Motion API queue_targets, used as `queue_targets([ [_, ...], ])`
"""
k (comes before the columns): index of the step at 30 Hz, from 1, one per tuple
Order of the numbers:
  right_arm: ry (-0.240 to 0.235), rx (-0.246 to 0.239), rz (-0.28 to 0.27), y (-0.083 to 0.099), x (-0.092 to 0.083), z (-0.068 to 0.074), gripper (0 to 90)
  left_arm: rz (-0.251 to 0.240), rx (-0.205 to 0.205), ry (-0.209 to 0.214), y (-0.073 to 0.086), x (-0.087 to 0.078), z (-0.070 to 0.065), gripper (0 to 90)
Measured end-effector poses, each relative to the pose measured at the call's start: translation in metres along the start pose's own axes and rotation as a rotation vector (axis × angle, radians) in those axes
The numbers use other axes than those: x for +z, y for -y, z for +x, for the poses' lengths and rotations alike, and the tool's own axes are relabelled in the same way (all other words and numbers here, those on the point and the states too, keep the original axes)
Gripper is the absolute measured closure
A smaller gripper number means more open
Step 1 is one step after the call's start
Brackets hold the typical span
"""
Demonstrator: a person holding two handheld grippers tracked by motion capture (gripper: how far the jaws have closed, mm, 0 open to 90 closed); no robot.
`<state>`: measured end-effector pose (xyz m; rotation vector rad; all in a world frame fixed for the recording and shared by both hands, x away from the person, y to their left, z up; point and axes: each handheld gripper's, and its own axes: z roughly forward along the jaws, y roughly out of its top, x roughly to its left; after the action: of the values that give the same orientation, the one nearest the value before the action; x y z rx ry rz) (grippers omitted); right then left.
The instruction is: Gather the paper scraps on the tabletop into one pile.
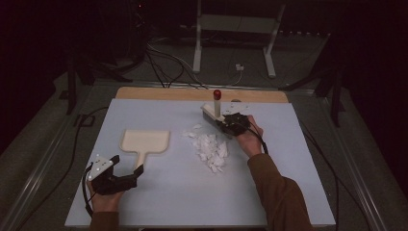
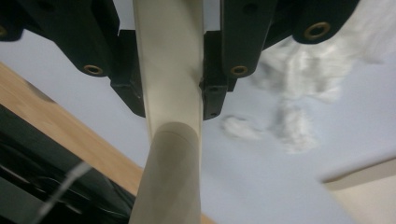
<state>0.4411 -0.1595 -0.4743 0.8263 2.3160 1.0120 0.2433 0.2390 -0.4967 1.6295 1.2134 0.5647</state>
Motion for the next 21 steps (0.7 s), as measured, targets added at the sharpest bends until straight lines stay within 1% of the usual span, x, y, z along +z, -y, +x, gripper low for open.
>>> queue_targets([
  [1,-0.016,-0.013,-0.005,-0.001,0.001,0.003,67.8,0.000,0.000,0.002,0.000,0.000,0.000,0.7],
  [3,-0.045,-0.057,0.004,-0.004,0.002,0.009,67.8,0.001,0.002,0.002,0.000,0.000,0.000,0.7],
  [4,-0.058,-0.071,0.007,-0.005,0.003,0.010,67.8,0.001,0.002,0.002,0.000,0.000,-0.001,0.7],
  [6,-0.105,-0.109,0.005,-0.005,0.004,0.015,67.8,0.001,0.002,0.003,0.000,0.000,-0.001,0.7],
  [8,-0.129,-0.144,0.009,-0.004,0.003,0.018,67.8,0.001,0.000,0.003,0.000,0.000,0.000,0.7],
  [15,-0.222,-0.216,0.012,0.001,-0.009,0.020,67.8,0.003,0.000,0.003,0.000,0.001,-0.001,0.7],
  [17,-0.247,-0.250,0.016,0.003,-0.014,0.021,67.8,0.005,0.003,0.003,0.000,0.001,-0.001,0.7],
  [21,-0.278,-0.285,0.022,0.007,-0.023,0.025,67.8,0.007,0.003,0.004,0.000,0.002,-0.002,0.7],
])
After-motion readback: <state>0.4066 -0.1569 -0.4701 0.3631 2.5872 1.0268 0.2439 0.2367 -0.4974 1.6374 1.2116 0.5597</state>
